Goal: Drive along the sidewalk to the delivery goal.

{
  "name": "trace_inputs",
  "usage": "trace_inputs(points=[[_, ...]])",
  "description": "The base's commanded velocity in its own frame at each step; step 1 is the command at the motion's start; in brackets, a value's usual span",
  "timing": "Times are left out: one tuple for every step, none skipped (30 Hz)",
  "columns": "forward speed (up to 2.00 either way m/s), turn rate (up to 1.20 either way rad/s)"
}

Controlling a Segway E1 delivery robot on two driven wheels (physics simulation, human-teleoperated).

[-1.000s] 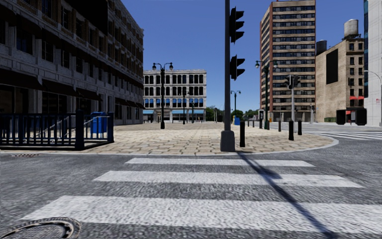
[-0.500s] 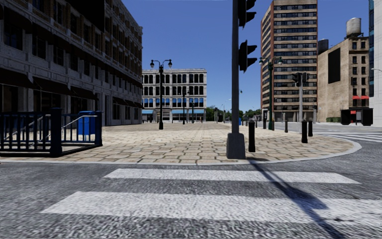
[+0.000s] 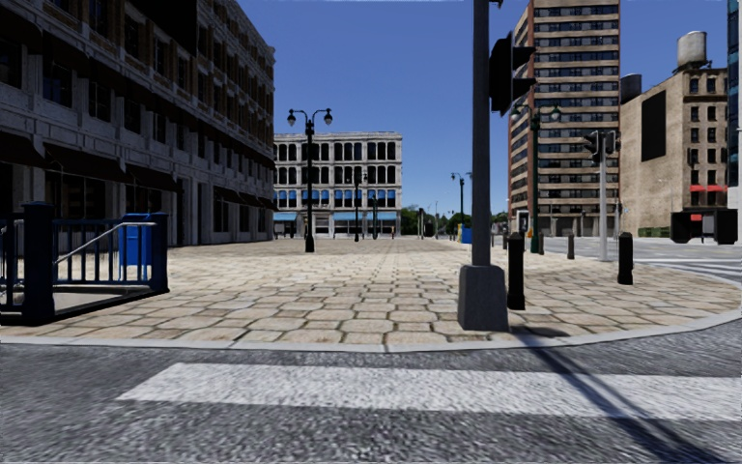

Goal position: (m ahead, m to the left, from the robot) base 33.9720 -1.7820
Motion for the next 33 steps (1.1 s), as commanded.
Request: trace_inputs(points=[[1.73,0.00],[1.73,0.00],[1.73,0.00],[1.73,0.00],[1.73,0.00],[1.73,0.00],[1.73,0.00],[1.73,0.00],[1.73,0.00],[1.73,0.00],[1.73,0.00],[1.73,0.00],[1.73,0.00],[1.73,0.00],[1.73,0.00],[1.73,0.00],[1.73,0.00],[1.73,0.00],[1.73,0.00],[1.73,0.00],[1.73,0.00],[1.73,0.00],[1.73,0.00],[1.73,0.00],[1.73,0.00],[1.73,0.00],[1.73,0.00],[1.73,0.00],[1.73,0.00],[1.73,0.00],[1.73,0.00],[1.73,0.00],[1.73,0.00]])
